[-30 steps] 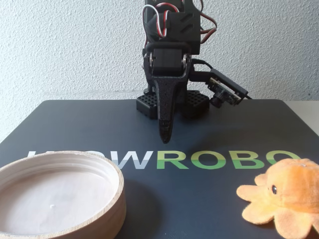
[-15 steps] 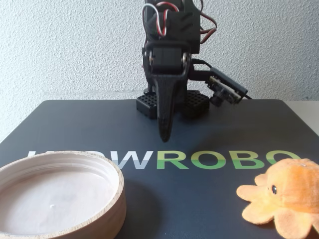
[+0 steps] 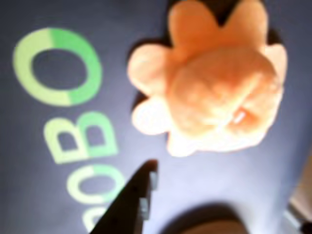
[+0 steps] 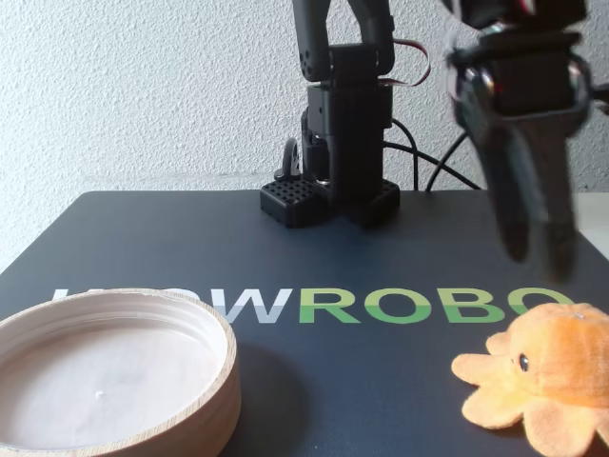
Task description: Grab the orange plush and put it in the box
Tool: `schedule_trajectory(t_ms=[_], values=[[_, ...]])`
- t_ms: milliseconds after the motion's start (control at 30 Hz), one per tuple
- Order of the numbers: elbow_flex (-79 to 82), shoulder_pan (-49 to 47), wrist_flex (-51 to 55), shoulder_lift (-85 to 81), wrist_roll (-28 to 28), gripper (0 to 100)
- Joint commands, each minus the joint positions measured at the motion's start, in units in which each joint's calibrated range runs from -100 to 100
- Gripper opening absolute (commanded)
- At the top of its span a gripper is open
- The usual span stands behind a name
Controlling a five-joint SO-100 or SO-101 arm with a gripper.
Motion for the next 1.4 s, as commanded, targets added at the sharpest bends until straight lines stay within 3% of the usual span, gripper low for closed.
schedule_trajectory(t_ms=[0,300,367,467,533,733,833,967,1167,1300,1333,1367], values=[[-5.04,-3.08,-2.82,5.04,-4.36,49],[-11.93,-2.64,-13.17,23.25,-7.61,48],[-11.93,-0.69,-13.09,23.51,-8.66,33],[-12.66,2.52,-13.61,23.25,-5.67,1],[-13.84,3.71,-13.52,23.17,-2.57,1],[-22.72,12.23,-8.74,9.68,17.62,1],[-22.36,17.98,-0.82,3.02,25.75,1],[-21.72,27.47,5.18,3.69,29.53,1],[-14.74,37.26,-7.17,4.37,38.08,1],[-13.29,38.75,-6.73,4.37,37.5,1],[-13.84,38.53,-5.08,4.28,36.61,5],[-14.02,38.31,-3.43,3.69,35.61,14]])
